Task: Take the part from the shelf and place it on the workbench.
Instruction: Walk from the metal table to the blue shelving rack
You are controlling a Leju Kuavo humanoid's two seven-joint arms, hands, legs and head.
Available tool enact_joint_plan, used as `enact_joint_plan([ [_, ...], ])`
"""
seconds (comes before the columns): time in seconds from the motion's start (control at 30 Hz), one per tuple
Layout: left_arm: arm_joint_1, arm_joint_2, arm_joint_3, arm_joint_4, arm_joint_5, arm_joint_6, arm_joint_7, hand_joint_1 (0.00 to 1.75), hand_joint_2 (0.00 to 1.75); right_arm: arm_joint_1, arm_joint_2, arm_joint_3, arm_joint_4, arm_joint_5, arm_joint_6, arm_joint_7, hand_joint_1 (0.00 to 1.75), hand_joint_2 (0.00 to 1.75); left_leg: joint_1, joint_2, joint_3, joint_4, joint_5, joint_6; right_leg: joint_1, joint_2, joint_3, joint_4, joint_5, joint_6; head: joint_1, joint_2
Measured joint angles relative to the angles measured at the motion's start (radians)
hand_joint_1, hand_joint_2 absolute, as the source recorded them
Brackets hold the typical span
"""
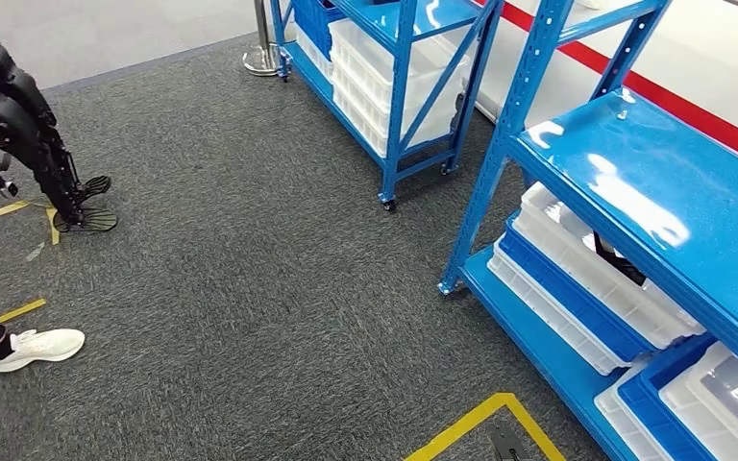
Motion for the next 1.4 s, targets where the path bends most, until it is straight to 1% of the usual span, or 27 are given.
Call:
enact_joint_plan([
  [0.03, 0.0, 0.0, 0.0, 0.0, 0.0, 0.0, 0.0, 0.0, 0.0, 0.001, -0.001, 0.0, 0.0, 0.001, 0.0, 0.0, 0.0, 0.0, 0.001, 0.012, 0.002, 0.0, -0.002, -0.003, -0.004, -0.008, 0.025, -0.044, 0.02, 0.011, 0.0, 0.0],
  [0.1, -0.001, 0.0, 0.0, 0.0, -0.001, 0.0, 0.0, 0.0, 0.0, 0.001, -0.002, 0.0, 0.0, 0.003, 0.001, 0.0, 0.0, 0.0, -0.001, 0.033, 0.008, 0.001, -0.009, -0.013, -0.009, -0.046, 0.106, -0.185, 0.068, 0.028, 0.0, 0.0],
  [0.17, -0.001, 0.001, 0.0, 0.0, -0.003, 0.0, 0.0, 0.0, 0.0, -0.002, -0.001, 0.0, 0.0, 0.006, 0.001, 0.0, 0.0, 0.0, -0.006, 0.051, 0.016, 0.002, -0.017, -0.026, -0.005, -0.073, 0.153, -0.265, 0.091, 0.022, -0.001, 0.0],
  [0.2, -0.002, 0.001, 0.0, 0.0, -0.003, 0.0, 0.0, 0.0, 0.0, -0.002, -0.001, -0.001, 0.0, 0.007, 0.001, 0.0, 0.0, 0.0, -0.008, 0.059, 0.02, 0.001, -0.02, -0.031, -0.001, -0.072, 0.156, -0.27, 0.092, 0.013, -0.002, 0.0],
  [0.27, -0.006, 0.0, 0.0, 0.0, -0.004, 0.0, 0.0, 0.0, 0.0, 0.001, -0.001, -0.002, 0.0, 0.007, 0.001, 0.0, 0.0, 0.0, -0.003, 0.067, 0.027, 0.001, -0.026, -0.041, -0.003, -0.05, 0.155, -0.272, 0.093, -0.002, -0.003, 0.0],
  [0.33, -0.009, -0.002, -0.001, -0.001, -0.004, 0.001, 0.0, 0.0, 0.0, 0.002, -0.001, -0.005, 0.0, 0.008, 0.001, 0.0, 0.0, 0.0, 0.004, 0.029, 0.011, 0.043, -0.059, -0.048, -0.01, -0.029, 0.156, -0.274, 0.095, -0.018, -0.005, 0.0],
  [0.4, -0.008, -0.002, -0.001, 0.0, -0.004, 0.001, 0.0, 0.0, 0.0, -0.001, -0.001, -0.009, 0.0, 0.008, 0.001, 0.0, 0.0, 0.0, 0.007, -0.024, -0.048, 0.167, -0.124, -0.049, -0.009, -0.007, 0.156, -0.274, 0.096, -0.03, -0.009, 0.0],
  [0.43, -0.005, -0.002, -0.001, 0.0, -0.005, 0.0, 0.0, 0.0, 0.0, -0.002, -0.002, -0.011, 0.0, 0.009, 0.001, 0.0, 0.0, 0.0, 0.007, -0.035, -0.085, 0.238, -0.151, -0.049, -0.006, 0.006, 0.157, -0.274, 0.096, -0.033, -0.009, 0.0],
  [0.47, -0.003, -0.002, -0.001, 0.0, -0.005, 0.0, 0.0, 0.0, 0.0, -0.002, -0.002, -0.013, 0.0, 0.009, 0.001, 0.0, 0.0, 0.0, 0.007, -0.04, -0.115, 0.287, -0.162, -0.047, -0.003, 0.021, 0.158, -0.274, 0.095, -0.034, -0.009, 0.0],
  [0.5, -0.002, -0.002, -0.001, 0.0, -0.005, 0.0, 0.0, 0.0, 0.0, -0.001, -0.002, -0.014, 0.0, 0.009, 0.001, 0.0, 0.0, 0.0, 0.007, -0.043, -0.128, 0.301, -0.152, -0.044, 0.0, 0.035, 0.159, -0.274, 0.095, -0.034, -0.009, 0.0],
  [0.53, -0.002, -0.002, -0.001, 0.0, -0.005, 0.0, 0.0, 0.0, 0.0, 0.0, -0.002, -0.015, 0.0, 0.009, 0.001, 0.0, 0.0, 0.0, 0.007, -0.045, -0.122, 0.275, -0.123, -0.04, 0.001, 0.05, 0.162, -0.274, 0.095, -0.034, -0.009, 0.0],
  [0.57, -0.002, -0.002, -0.001, 0.0, -0.006, 0.0, 0.0, 0.0, 0.0, 0.0, -0.002, -0.015, 0.0, 0.009, 0.001, 0.0, 0.0, 0.0, 0.008, -0.055, -0.099, 0.216, -0.082, -0.036, 0.002, 0.064, 0.165, -0.274, 0.095, -0.034, -0.009, 0.0],
  [0.63, -0.003, -0.001, -0.001, 0.0, -0.008, -0.001, -0.001, 0.0, 0.0, -0.001, -0.001, -0.016, 0.0, 0.009, 0.001, 0.0, 0.0, 0.0, 0.008, -0.098, -0.044, 0.085, -0.018, -0.029, 0.005, 0.09, 0.166, -0.273, 0.094, -0.032, -0.009, 0.0],
  [0.7, -0.003, 0.0, -0.002, 0.0, -0.011, -0.006, -0.001, 0.0, 0.0, -0.002, 0.0, -0.016, 0.0, 0.009, 0.0, 0.0, 0.0, 0.0, 0.005, -0.121, -0.019, 0.027, -0.001, -0.027, 0.006, 0.112, 0.16, -0.272, 0.097, -0.024, -0.009, 0.0],
  [0.77, -0.005, 0.0, -0.002, 0.0, -0.012, -0.009, -0.002, 0.0, 0.0, 0.002, 0.0, -0.016, 0.0, 0.01, 0.0, 0.0, 0.0, 0.0, 0.0, -0.1, -0.017, 0.017, 0.003, -0.019, 0.002, 0.124, 0.15, -0.273, 0.1, -0.013, -0.009, 0.0],
  [0.83, -0.008, 0.001, -0.002, 0.0, -0.012, -0.009, -0.003, 0.0, 0.0, 0.006, 0.001, -0.016, 0.0, 0.012, 0.0, 0.0, 0.0, 0.0, 0.0, -0.077, -0.012, 0.005, 0.012, -0.006, 0.003, 0.079, 0.128, -0.242, 0.084, -0.01, -0.007, 0.0],
  [0.9, -0.006, 0.003, -0.002, 0.0, -0.012, -0.008, -0.004, 0.0, 0.0, 0.002, 0.002, -0.016, 0.0, 0.014, 0.0, 0.0, 0.0, 0.0, 0.0, -0.049, -0.009, -0.002, 0.015, 0.001, 0.005, 0.019, 0.075, -0.136, 0.035, -0.015, -0.005, 0.0],
  [0.97, -0.002, 0.005, -0.002, 0.0, -0.012, -0.008, -0.004, 0.0, 0.0, 0.0, 0.001, -0.016, 0.0, 0.014, 0.001, 0.0, 0.0, 0.0, -0.001, -0.019, -0.01, -0.002, 0.014, 0.003, 0.003, 0.005, 0.015, -0.015, -0.007, -0.014, -0.004, 0.0],
  [1.0, 0.0, 0.006, -0.002, 0.0, -0.012, -0.008, -0.004, 0.0, 0.0, 0.001, 0.0, -0.016, 0.0, 0.014, 0.001, 0.0, 0.0, 0.0, -0.001, -0.005, -0.01, -0.002, 0.013, 0.002, 0.001, 0.002, 0.005, 0.007, -0.01, -0.007, -0.004, 0.0],
  [1.03, 0.001, 0.007, -0.002, 0.0, -0.012, -0.008, -0.004, 0.0, 0.0, 0.002, 0.0, -0.016, 0.0, 0.014, 0.001, 0.001, 0.0, 0.0, -0.001, 0.007, -0.009, -0.001, 0.012, 0.001, -0.002, -0.001, 0.016, -0.01, 0.002, 0.003, -0.003, 0.0],
  [1.07, 0.001, 0.007, -0.002, 0.0, -0.012, -0.008, -0.004, 0.0, 0.0, 0.003, -0.001, -0.016, 0.0, 0.014, 0.001, 0.001, 0.0, 0.0, 0.0, 0.018, -0.008, -0.001, 0.01, -0.002, -0.005, -0.011, 0.048, -0.068, 0.025, 0.014, -0.003, 0.0],
  [1.13, 0.001, 0.008, -0.002, 0.0, -0.012, -0.008, -0.004, 0.0, 0.0, 0.001, -0.002, -0.016, 0.0, 0.013, 0.001, 0.001, 0.0, 0.0, -0.004, 0.038, -0.002, 0.001, 0.002, -0.013, -0.007, -0.061, 0.128, -0.211, 0.07, 0.027, -0.003, 0.0],
  [1.17, 0.001, 0.009, -0.003, 0.0, -0.012, -0.008, -0.004, 0.0, 0.0, -0.001, -0.001, -0.016, 0.0, 0.013, 0.001, 0.001, 0.0, 0.0, -0.007, 0.048, 0.002, 0.002, -0.002, -0.02, -0.006, -0.078, 0.154, -0.257, 0.082, 0.024, -0.005, 0.0],
  [1.2, 0.002, 0.01, -0.003, 0.0, -0.013, -0.008, -0.004, 0.0, 0.0, -0.003, -0.001, -0.017, 0.0, 0.014, 0.001, 0.001, 0.0, 0.0, -0.011, 0.057, 0.006, 0.003, -0.006, -0.025, -0.003, -0.088, 0.164, -0.275, 0.086, 0.017, -0.006, 0.0],
  [1.27, 0.0, 0.01, -0.003, 0.0, -0.013, -0.008, -0.004, 0.0, 0.0, -0.002, -0.001, -0.017, 0.0, 0.014, 0.001, 0.001, 0.0, 0.0, -0.009, 0.073, 0.014, 0.001, -0.01, -0.035, -0.001, -0.065, 0.164, -0.274, 0.087, 0.001, -0.01, 0.0],
  [1.33, -0.004, 0.008, -0.004, 0.0, -0.014, -0.007, -0.004, 0.0, 0.0, 0.0, 0.0, -0.017, 0.0, 0.015, 0.001, 0.001, 0.0, 0.0, -0.001, 0.044, 0.009, 0.024, -0.033, -0.045, -0.008, -0.042, 0.165, -0.277, 0.09, -0.014, -0.011, 0.0],
  [1.4, -0.004, 0.007, -0.005, 0.0, -0.014, -0.007, -0.003, 0.0, 0.0, -0.002, 0.0, -0.018, 0.0, 0.017, 0.001, 0.001, 0.0, 0.0, 0.004, -0.014, -0.036, 0.126, -0.094, -0.051, -0.011, -0.019, 0.166, -0.278, 0.092, -0.029, -0.013, 0.0],
])
